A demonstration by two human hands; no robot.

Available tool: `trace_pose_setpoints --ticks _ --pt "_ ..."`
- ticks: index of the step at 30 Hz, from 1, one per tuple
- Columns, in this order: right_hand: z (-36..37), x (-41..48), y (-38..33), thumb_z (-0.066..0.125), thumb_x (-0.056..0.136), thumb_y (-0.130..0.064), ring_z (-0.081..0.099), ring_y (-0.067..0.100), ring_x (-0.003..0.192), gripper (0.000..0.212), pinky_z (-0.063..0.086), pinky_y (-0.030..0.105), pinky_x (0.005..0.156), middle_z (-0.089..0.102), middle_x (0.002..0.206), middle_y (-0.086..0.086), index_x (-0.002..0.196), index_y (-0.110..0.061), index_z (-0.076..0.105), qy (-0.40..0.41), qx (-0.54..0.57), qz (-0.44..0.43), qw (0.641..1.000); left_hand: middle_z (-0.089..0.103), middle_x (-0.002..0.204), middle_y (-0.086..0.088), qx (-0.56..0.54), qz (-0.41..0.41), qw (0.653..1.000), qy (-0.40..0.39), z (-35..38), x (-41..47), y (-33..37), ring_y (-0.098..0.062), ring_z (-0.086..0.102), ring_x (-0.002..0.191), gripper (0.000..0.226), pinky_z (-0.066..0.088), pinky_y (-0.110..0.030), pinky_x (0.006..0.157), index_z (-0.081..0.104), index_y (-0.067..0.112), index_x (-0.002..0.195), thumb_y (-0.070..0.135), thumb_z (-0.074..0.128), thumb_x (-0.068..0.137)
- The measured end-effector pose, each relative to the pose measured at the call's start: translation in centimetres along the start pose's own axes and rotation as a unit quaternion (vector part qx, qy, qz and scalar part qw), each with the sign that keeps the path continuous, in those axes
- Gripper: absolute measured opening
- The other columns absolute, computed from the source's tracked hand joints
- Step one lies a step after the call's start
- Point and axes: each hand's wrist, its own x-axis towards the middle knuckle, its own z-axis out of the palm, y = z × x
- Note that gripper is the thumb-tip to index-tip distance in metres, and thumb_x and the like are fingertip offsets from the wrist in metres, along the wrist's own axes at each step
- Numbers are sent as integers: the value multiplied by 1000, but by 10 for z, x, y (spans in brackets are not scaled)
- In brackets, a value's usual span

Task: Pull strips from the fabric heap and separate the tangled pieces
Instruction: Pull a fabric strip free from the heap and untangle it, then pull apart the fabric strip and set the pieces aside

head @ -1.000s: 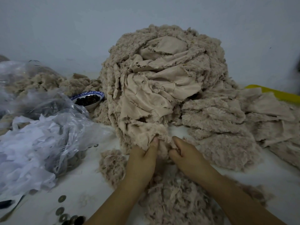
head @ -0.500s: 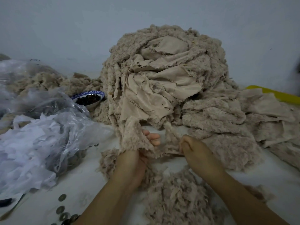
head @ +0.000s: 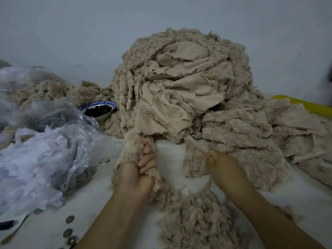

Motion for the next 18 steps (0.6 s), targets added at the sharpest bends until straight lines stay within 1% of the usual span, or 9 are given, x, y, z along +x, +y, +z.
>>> trace_pose_setpoints --ticks 2,4,5,6,8,11,13,15,18 --pt "-2 -7 -6 42 102 -20 46 15 63 27 29 26 52 49 70 1 77 -11 48 25 91 -36 995 60 76 -5 134 11 989 58 -4 3 -11 -6 51 54 10 44 -16 46 63 8 91 15 56 90" --pt "-3 -16 -18 47 97 -49 51 4 64 28 36 18 56 55 79 -8 87 -25 56 4 200 -86 976 66 104 -7 350 47 928 120 -9 1 -24 -15 64 83 16 56 -29 73 63 12 112 11 55 99" --pt "-3 -20 -25 46 91 -66 57 1 71 33 42 15 59 61 86 -13 92 -34 57 -28 255 -95 962 69 112 -2 432 76 891 118 -10 -2 -30 -15 67 91 21 57 -30 79 63 13 120 12 53 101" --pt "-2 -23 -30 45 84 -75 61 -5 79 40 46 12 62 64 92 -21 96 -39 56 -65 296 -94 948 72 109 1 484 105 863 98 -8 -4 -34 -11 70 90 21 58 -26 76 65 13 119 14 55 101" --pt "5 -26 -34 48 78 -79 59 -18 88 42 44 3 68 64 94 -38 101 -44 53 -134 318 -81 935 77 91 0 525 132 839 50 -1 -10 -39 -10 73 80 15 56 -19 63 72 15 107 14 60 98" --pt "14 -26 -36 49 78 -78 57 -23 88 42 43 1 71 65 92 -39 101 -43 54 -186 316 -66 928 78 89 3 533 135 835 19 6 -15 -40 -15 75 83 22 60 -24 66 75 26 92 13 58 98" --pt "16 -22 -30 46 85 -71 67 -6 81 47 54 19 77 72 87 -23 97 -29 64 -141 329 -27 933 77 84 -2 530 136 837 8 7 -15 -38 -20 75 79 18 60 -28 64 76 20 94 17 59 100" --pt "15 -15 -23 49 98 -52 72 12 89 37 56 40 90 76 92 -5 98 -22 71 -88 388 44 916 76 75 -6 481 94 872 4 8 -15 -38 -18 73 66 22 55 -24 55 75 8 97 26 62 97" --pt "12 -10 -17 53 99 -46 72 24 99 34 57 44 89 77 100 1 106 -21 74 -67 498 111 857 76 83 -12 369 11 929 30 12 -13 -38 -18 73 69 31 56 -24 57 77 4 91 33 65 86"
